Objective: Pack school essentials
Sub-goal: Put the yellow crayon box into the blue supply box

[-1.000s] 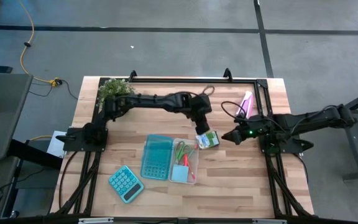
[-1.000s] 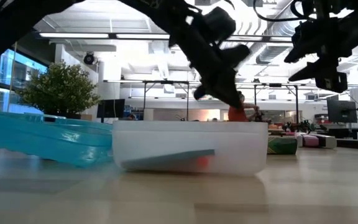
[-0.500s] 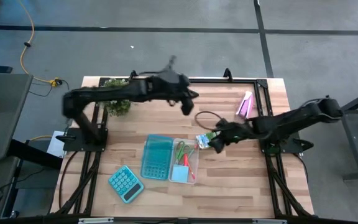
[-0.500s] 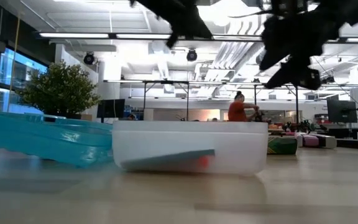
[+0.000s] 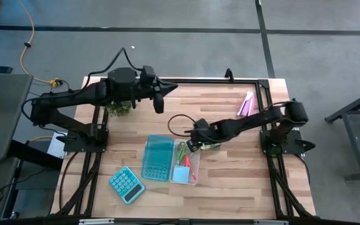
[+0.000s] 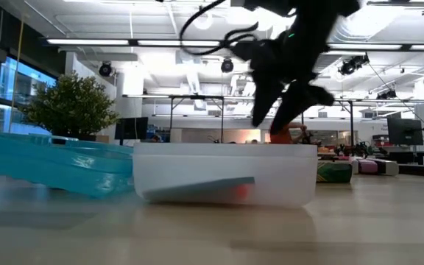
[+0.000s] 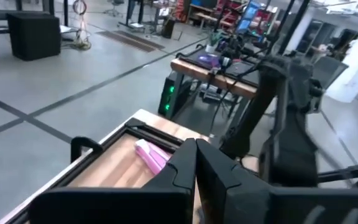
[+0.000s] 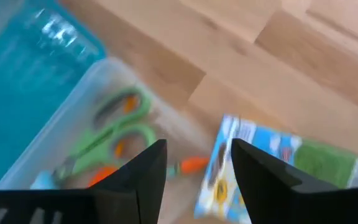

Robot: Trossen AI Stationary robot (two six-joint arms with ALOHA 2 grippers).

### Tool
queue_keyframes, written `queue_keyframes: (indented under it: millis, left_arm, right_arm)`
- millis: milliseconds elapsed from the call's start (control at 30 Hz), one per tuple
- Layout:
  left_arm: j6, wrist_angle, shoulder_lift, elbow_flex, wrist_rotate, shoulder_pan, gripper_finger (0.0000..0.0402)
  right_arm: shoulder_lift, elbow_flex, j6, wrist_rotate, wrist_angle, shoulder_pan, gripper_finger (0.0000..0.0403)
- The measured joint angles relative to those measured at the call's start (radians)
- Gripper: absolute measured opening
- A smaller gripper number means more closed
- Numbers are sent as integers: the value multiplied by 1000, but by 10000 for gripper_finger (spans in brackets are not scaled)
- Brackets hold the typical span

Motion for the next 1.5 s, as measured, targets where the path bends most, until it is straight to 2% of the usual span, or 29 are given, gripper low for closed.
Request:
queue_keyframes:
  millis: [167, 400, 833, 1100, 1267, 1500]
  left_arm:
    - [-11, -3, -12, 0, 15, -1, 0]
    - [-15, -11, -12, 0, 60, -1, 0]
    - [-8, -27, -12, 0, 62, -1, 0]
    - [7, -26, -12, 0, 60, 3, 0]
    - [11, -15, -12, 0, 51, 12, 0]
    - [11, 4, -16, 0, 48, 30, 0]
  right_arm:
    - [117, 79, 25, 35, -49, -31, 150]
    - [185, 107, 63, -6, -60, -52, 126]
    - [182, 107, 68, 5, -97, -57, 77]
    - [182, 108, 44, 5, -144, -58, 8]
    - [148, 108, 36, 19, -209, -58, 4]
    - [11, 108, -23, 99, -299, -74, 1]
